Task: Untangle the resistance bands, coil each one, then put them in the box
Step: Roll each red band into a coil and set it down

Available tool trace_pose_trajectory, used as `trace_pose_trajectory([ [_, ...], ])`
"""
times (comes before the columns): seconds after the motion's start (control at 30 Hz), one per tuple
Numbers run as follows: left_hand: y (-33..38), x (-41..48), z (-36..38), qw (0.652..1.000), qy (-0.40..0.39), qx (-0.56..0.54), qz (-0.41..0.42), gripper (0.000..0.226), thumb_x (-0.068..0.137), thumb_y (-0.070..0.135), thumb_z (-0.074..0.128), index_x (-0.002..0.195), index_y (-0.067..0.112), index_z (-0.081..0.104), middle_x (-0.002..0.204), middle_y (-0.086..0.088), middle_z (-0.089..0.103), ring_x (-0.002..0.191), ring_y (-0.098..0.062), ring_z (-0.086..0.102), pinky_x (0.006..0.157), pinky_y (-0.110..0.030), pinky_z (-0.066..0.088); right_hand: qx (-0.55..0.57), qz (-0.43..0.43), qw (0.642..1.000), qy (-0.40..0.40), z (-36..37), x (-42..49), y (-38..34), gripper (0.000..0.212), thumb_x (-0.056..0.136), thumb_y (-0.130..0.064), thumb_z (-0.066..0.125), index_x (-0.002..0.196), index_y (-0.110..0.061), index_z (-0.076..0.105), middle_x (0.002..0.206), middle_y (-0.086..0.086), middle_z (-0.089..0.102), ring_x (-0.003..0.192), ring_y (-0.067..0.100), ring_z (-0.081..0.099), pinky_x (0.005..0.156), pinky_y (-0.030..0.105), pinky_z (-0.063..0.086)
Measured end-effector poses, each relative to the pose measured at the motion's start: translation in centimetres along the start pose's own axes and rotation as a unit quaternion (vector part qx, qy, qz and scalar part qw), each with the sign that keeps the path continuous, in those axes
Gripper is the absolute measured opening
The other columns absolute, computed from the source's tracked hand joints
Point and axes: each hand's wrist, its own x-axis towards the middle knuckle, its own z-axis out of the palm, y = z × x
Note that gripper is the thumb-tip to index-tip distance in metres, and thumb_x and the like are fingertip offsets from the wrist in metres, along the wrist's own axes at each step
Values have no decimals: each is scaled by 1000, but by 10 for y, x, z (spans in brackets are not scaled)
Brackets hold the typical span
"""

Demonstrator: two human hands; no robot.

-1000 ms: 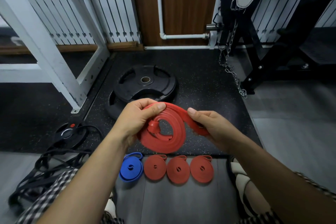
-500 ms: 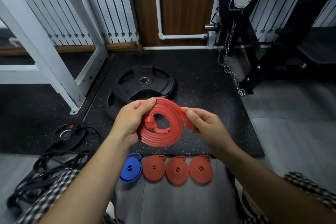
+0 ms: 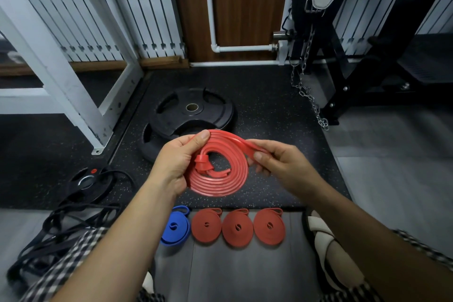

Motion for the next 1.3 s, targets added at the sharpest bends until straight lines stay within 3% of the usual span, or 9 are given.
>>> trace_pose_trajectory([
  [0.2,-3,2,1,1000,10,-8,5,16,83,19,63,72,7,63,61,-5,67,56,-15,63,61,-28,56,-54,-22,998,18,3,-2,-3,39,93,-1,48,103,-37,56,74,-12,62,61,-6,52,60,9,42],
  [0.37,-9,6,1,999,33,-9,18,15,82,18,64,72,8,63,63,-5,66,61,-18,60,69,-33,54,142,70,987,14,12,-8,-1,28,98,-16,38,100,-26,64,69,-8,60,61,3,52,58,19,42],
  [0.63,-37,10,15,998,55,-20,14,16,84,15,63,72,6,59,52,0,62,48,-11,56,50,-19,51,249,199,947,40,5,-7,22,24,94,-11,46,105,-17,66,86,1,69,83,9,64,81,32,52],
  [0.9,-123,22,46,989,72,-60,-118,24,88,13,60,66,8,52,42,2,58,35,-7,53,40,-16,46,326,347,872,113,-14,-15,86,30,93,1,44,119,-5,57,70,5,65,53,11,58,45,19,52],
  [1.0,-160,29,60,979,73,-72,-174,21,90,18,58,72,7,55,57,-7,61,41,-11,58,49,-22,52,336,382,848,147,-23,-19,130,27,93,2,42,108,-11,61,58,-1,66,50,9,57,44,15,48],
  [1.13,-229,50,81,971,49,-38,-230,29,83,34,65,88,7,57,80,-17,60,73,-25,59,82,-44,52,360,421,808,201,-52,-45,215,44,93,2,40,72,-18,75,60,-3,70,48,6,60,46,15,49],
  [1.17,-248,54,87,968,34,-28,-249,26,83,33,65,90,10,54,81,-15,58,72,-23,56,80,-41,52,367,430,797,213,-63,-51,233,40,90,-1,47,69,-18,76,63,-1,71,49,7,62,47,16,50],
  [1.23,-286,58,100,954,0,10,-300,7,91,22,54,94,17,50,84,-8,57,67,-16,53,63,-28,48,346,451,789,233,-82,-59,269,18,81,-6,63,92,-13,75,67,-1,72,53,8,65,49,18,53],
  [1.3,-324,58,113,932,-21,53,-359,19,93,19,52,112,23,48,106,-6,57,85,-19,58,60,-27,44,283,483,796,229,-98,-60,306,35,89,2,47,122,-5,58,65,-4,72,53,7,65,48,16,52],
])
